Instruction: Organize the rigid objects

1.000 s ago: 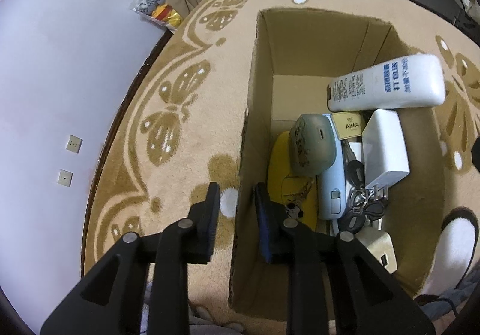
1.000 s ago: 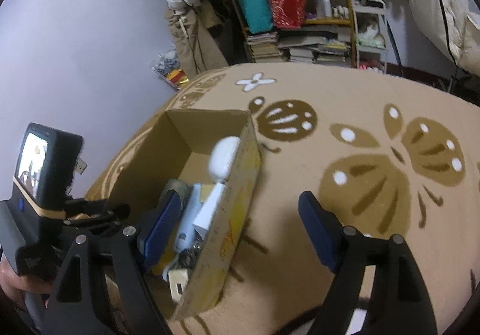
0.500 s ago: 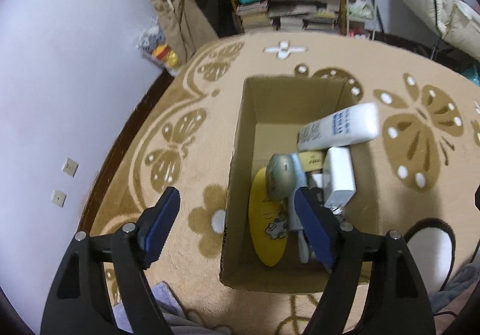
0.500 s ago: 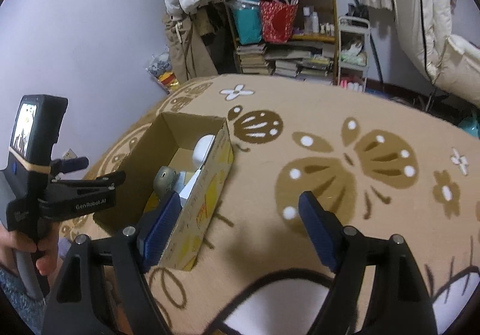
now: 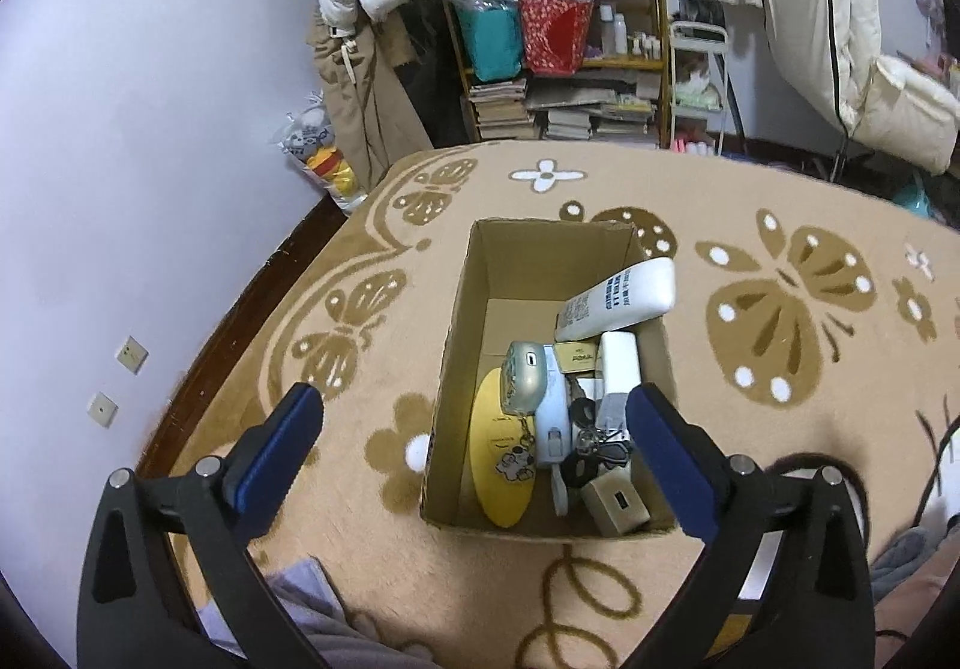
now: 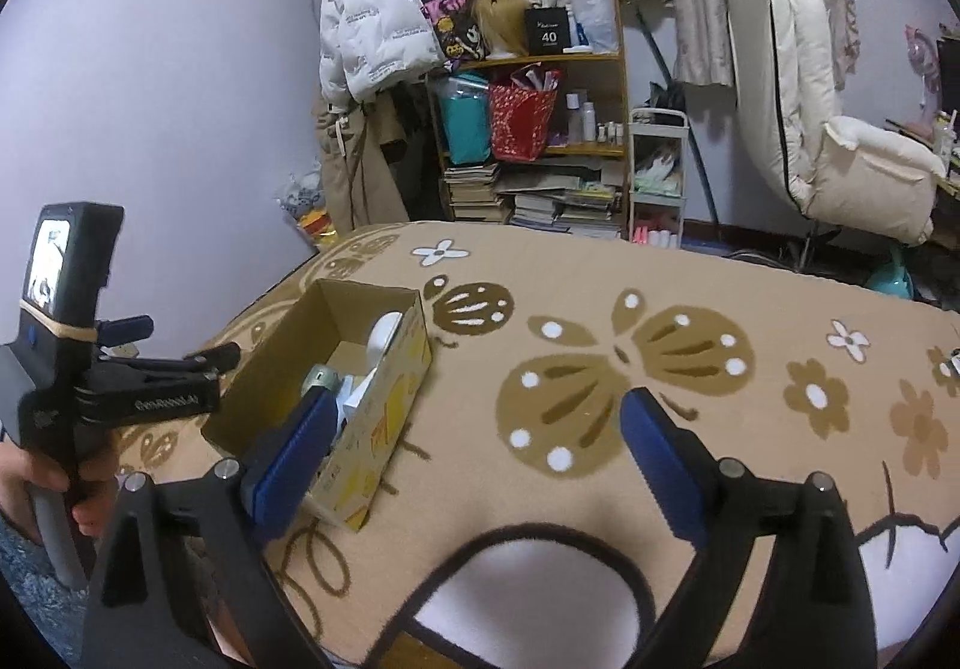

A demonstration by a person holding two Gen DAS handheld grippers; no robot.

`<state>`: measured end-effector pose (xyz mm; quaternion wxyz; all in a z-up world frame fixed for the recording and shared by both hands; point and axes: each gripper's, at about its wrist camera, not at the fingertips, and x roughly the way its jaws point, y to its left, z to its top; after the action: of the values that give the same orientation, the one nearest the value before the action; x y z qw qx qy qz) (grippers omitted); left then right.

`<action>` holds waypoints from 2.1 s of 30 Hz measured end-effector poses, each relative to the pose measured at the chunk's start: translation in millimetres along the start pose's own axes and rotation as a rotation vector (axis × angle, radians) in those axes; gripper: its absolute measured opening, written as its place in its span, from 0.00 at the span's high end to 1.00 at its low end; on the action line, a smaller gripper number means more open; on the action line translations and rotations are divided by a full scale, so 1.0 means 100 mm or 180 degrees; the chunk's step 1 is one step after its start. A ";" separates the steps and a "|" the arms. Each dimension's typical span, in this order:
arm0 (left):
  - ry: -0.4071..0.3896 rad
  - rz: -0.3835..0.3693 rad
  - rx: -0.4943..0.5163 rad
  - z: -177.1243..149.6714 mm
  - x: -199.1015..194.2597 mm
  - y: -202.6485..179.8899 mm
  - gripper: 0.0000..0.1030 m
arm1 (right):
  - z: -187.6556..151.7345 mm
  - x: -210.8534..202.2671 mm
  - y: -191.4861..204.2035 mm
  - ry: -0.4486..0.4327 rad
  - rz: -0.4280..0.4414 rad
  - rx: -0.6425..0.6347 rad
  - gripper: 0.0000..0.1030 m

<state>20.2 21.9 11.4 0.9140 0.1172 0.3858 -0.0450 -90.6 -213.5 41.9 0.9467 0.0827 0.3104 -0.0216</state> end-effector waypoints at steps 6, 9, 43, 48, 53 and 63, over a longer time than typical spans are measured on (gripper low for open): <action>-0.0291 0.0083 -0.0124 -0.08 -0.24 0.10 0.00 | -0.15 -0.11 -0.01 -0.0248 -0.0018 0.0027 0.00; -0.0415 0.0124 -0.0166 -0.10 -0.32 0.12 0.00 | -0.19 -0.12 -0.02 -0.0314 -0.0023 0.0062 0.00; -0.0463 -0.0005 -0.0177 -0.19 -0.08 0.01 0.00 | -0.22 0.17 -0.10 -0.0665 -0.0344 0.0089 0.00; -0.0448 -0.0012 -0.0173 -0.20 -0.06 0.01 0.00 | -0.23 0.18 -0.13 -0.0692 -0.0378 0.0111 0.00; -0.0458 -0.0014 -0.0163 -0.20 -0.03 0.00 0.00 | -0.23 0.18 -0.15 -0.0694 -0.0397 0.0114 0.00; -0.0446 0.0007 -0.0095 -0.23 -0.02 -0.05 0.00 | -0.24 0.17 -0.16 -0.0675 -0.0409 0.0130 0.00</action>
<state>2.0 22.8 -3.5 0.9404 0.1006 0.3214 -0.0463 -92.6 -225.2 10.2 0.9691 0.0791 0.2127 -0.0971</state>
